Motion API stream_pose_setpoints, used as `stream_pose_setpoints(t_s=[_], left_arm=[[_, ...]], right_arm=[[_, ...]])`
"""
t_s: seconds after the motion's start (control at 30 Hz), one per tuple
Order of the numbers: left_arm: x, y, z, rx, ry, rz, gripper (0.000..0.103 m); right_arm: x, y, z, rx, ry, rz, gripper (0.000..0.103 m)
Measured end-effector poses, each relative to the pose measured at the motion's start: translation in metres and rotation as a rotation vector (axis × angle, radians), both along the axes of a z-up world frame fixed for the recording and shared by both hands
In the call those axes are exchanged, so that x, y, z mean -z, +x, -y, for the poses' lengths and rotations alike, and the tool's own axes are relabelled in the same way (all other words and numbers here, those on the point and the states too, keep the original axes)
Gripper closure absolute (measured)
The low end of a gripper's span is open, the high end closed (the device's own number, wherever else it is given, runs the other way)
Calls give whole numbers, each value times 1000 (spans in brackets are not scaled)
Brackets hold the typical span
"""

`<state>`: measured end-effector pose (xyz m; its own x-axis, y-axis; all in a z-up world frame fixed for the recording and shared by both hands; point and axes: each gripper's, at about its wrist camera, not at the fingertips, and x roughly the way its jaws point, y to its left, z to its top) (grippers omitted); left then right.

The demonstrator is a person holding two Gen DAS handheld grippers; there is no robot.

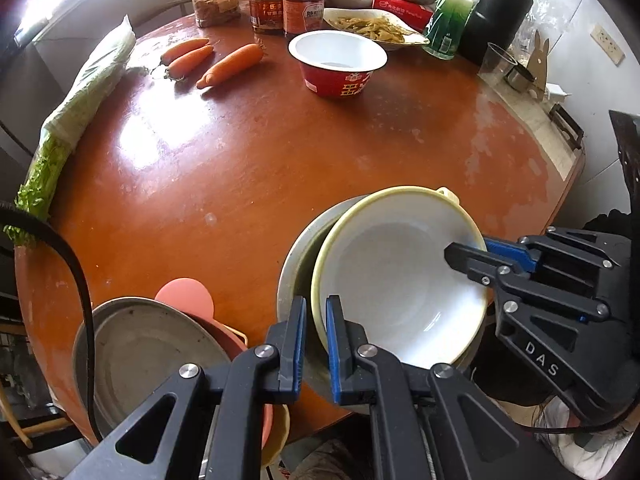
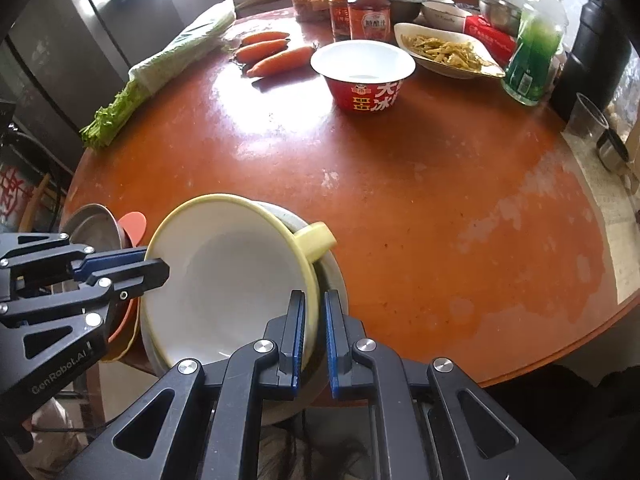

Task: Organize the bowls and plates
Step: 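Open the left gripper and withdraw it from the yellow bowl, then move the left gripper to the white red-printed bowl rim and close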

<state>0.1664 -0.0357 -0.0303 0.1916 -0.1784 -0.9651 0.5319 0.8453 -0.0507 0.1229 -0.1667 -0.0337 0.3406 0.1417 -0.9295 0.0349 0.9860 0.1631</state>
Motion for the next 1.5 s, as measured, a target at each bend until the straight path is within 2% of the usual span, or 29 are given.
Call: stream_pose_setpoints(t_s=[0.17,0.33,0.43,0.57,0.73,0.8,0.9,1.03,1.1,1.2,1.27,1.33,1.43,1.5], left_arm=[[-4,1,-8,-13,-31,-6,90],[-21,1,-18,-54,-11,92,90],[-27,5,-27,-68,-43,92,89],[-34,7,-37,-81,-62,111,90],[-43,12,-42,-99,-77,140,89],[-44,14,-42,-102,-81,138,89],[-43,15,-40,-98,-96,139,90],[-49,16,-31,-69,-124,171,90],[-54,20,-21,-42,-141,183,89],[-62,35,1,-1,-185,172,89],[-61,52,18,14,-202,127,89],[-56,74,34,5,-190,87,89],[-48,107,51,-30,-164,84,89],[-43,127,58,-59,-155,79,89]], right_arm=[[2,4,-4,-10,16,-15,80],[-5,1,-2,6,-25,0,77],[-11,-1,8,47,-49,18,74],[-17,-6,19,57,-5,33,67],[-32,-10,31,88,51,103,65],[-32,-7,36,94,70,105,56],[-27,-7,41,129,24,88,56],[-35,-8,56,169,114,144,56],[-45,-5,62,194,110,173,56],[-55,12,71,211,130,204,56],[-57,27,77,228,133,207,56],[-55,48,88,240,149,198,56],[-43,81,110,283,194,146,56],[-34,102,123,318,180,112,56]])
